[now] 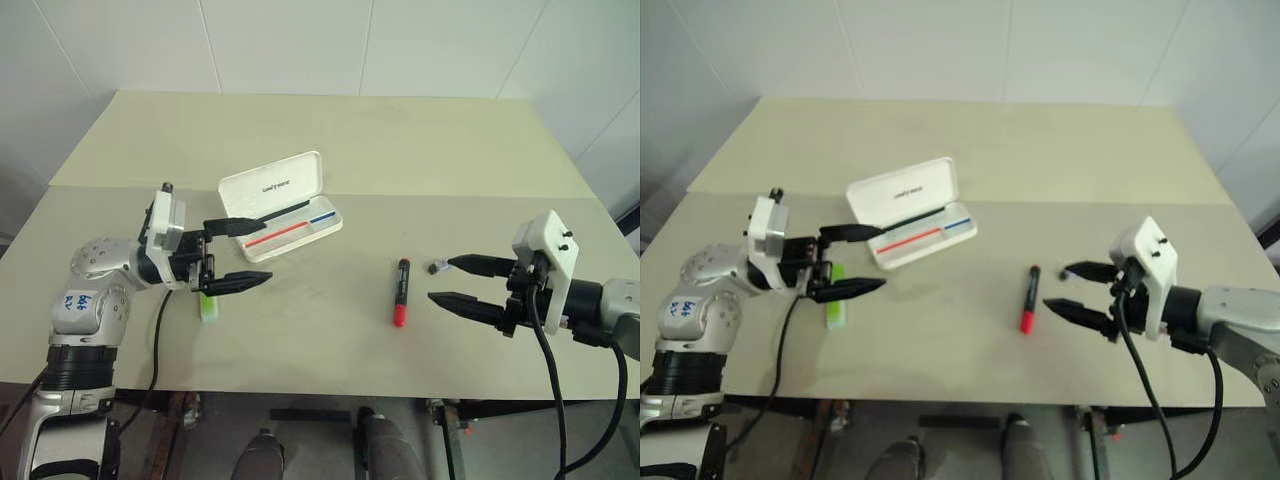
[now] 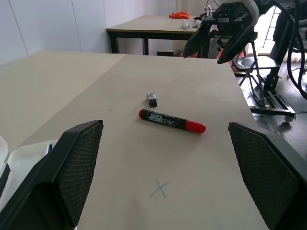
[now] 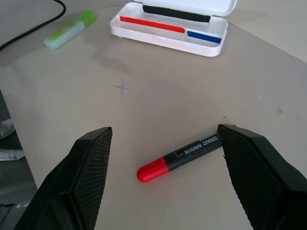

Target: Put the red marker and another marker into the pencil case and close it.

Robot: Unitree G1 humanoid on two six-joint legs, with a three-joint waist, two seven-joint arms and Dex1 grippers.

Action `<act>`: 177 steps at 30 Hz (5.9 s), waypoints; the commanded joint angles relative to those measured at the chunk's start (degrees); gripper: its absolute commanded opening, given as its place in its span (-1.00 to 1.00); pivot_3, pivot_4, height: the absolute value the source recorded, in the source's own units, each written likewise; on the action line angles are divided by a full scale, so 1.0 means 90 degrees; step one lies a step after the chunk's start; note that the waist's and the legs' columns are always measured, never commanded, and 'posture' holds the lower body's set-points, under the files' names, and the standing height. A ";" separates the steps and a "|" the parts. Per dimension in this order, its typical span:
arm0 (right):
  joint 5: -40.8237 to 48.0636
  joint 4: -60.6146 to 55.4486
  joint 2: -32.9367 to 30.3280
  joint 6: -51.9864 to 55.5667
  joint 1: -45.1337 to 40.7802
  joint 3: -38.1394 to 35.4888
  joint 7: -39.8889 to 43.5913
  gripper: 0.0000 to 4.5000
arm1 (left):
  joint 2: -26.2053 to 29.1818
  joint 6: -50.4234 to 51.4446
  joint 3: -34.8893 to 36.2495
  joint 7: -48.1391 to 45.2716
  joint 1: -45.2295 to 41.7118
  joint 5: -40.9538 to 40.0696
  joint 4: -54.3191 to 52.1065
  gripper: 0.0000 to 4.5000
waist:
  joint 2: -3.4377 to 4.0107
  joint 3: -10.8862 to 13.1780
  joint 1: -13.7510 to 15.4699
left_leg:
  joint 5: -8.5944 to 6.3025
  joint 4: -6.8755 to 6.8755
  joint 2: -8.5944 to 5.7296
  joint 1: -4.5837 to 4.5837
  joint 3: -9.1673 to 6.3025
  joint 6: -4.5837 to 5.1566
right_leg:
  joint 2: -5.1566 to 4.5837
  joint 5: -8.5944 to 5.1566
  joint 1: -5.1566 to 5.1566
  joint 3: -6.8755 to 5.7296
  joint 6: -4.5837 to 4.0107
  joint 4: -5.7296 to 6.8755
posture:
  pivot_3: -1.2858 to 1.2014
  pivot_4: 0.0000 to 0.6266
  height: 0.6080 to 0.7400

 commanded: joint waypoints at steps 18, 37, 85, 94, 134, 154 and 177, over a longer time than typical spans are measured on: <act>0.0400 -0.0456 0.0837 -0.0128 -0.1025 0.0986 -0.1010 0.66 | -0.0377 -0.0777 -0.0281 0.0453 -0.0333 0.0769 0.0521 0.99 | 0.0000 0.0000 -0.0023 | 0.0000 0.0000 0.0001 0.0002 -0.0001 0.0000 | 0.0001 0.0009 -0.0004 0.0000 0.0018 0.0040 | 0.03 -0.52 1.00; 0.0072 -0.0456 0.1437 -0.0227 -0.0913 0.1537 -0.1360 0.66 | -0.0766 0.0194 -0.1125 0.2275 -0.0447 0.2164 0.0798 0.99 | 0.0000 0.0000 0.0028 | 0.0001 0.0003 0.0001 0.0007 -0.0005 -0.0001 | 0.0002 0.0021 -0.0006 -0.0001 0.0043 0.0049 | 0.03 -0.52 1.00; 0.0299 -0.0605 0.0979 -0.0202 -0.0604 0.0961 -0.1757 0.66 | -0.0800 0.0218 -0.2638 0.2353 -0.1904 0.4332 0.2681 -0.99 | 0.0000 0.0000 0.0131 | 0.0019 0.0009 0.0001 0.0010 -0.0005 0.0014 | 0.0005 0.0004 0.0014 0.0000 -0.0001 0.0057 | 0.03 -0.52 1.00; 0.0219 -0.0507 0.0974 -0.0263 -0.0672 0.1002 -0.1698 0.66 | -0.1144 -0.0020 -0.1967 0.2633 -0.2136 0.3942 0.2728 -0.99 | -0.0001 0.0000 0.0154 | 0.0020 0.0022 -0.0001 0.0009 -0.0008 0.0013 | 0.0004 0.0005 0.0013 0.0000 -0.0006 0.0053 | 0.03 -0.52 1.00; -0.0100 -0.0872 0.1277 -0.2070 0.0979 0.0263 -0.0357 0.66 | -0.0256 -0.0863 -0.1963 -0.0163 -0.0734 0.2477 0.0110 -0.99 | -0.0005 0.0004 0.0122 | 0.0007 0.0001 0.0001 0.0004 0.0000 0.0016 | 0.0003 0.0005 -0.0015 0.0000 0.0019 0.0051 | 0.03 -0.52 1.00; -0.0823 -0.0560 0.1539 -0.3401 0.2202 0.0589 0.0985 0.66 | -0.0249 -0.2470 -0.2280 0.0021 -0.0389 0.3242 0.1078 -0.99 | -0.0005 0.0004 0.0133 | 0.0008 0.0011 0.0001 0.0006 -0.0001 0.0016 | 0.0004 -0.0005 0.0003 0.0001 0.0001 0.0059 | 0.03 -0.52 1.00; -0.1133 -0.0290 0.1679 -0.3448 0.2307 0.0703 0.0802 0.66 | -0.0259 -0.3012 -0.2669 -0.0272 -0.0271 0.3475 0.1675 -0.99 | -0.0004 0.0003 0.0129 | 0.0010 0.0014 0.0001 0.0012 -0.0001 0.0016 | 0.0004 -0.0008 0.0013 0.0003 -0.0006 0.0072 | 0.03 -0.52 1.00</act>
